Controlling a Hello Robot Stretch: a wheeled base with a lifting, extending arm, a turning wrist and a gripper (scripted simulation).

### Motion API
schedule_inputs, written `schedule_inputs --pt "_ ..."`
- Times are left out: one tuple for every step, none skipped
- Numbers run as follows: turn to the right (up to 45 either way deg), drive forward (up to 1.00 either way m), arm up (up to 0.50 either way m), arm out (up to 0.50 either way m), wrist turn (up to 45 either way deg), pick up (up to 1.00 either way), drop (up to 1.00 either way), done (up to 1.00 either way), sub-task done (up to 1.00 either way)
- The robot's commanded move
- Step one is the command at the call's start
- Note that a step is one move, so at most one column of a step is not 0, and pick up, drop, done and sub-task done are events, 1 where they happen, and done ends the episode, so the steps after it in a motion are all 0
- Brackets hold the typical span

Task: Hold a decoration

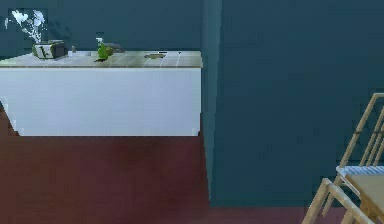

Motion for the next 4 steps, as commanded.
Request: schedule_inputs --pt "0.0 0.00 -0.30 0.00 0.0 0.00 0.00 0.00 0.00" --pt "0.0 0.00 0.00 0.00 0.0 1.00 0.00 0.00 0.00" --pt "0.0 0.00 0.10 0.00 0.0 0.00 0.00 0.00 0.00" --pt "0.0 0.00 0.00 0.00 0.0 0.00 0.00 1.00 0.00"
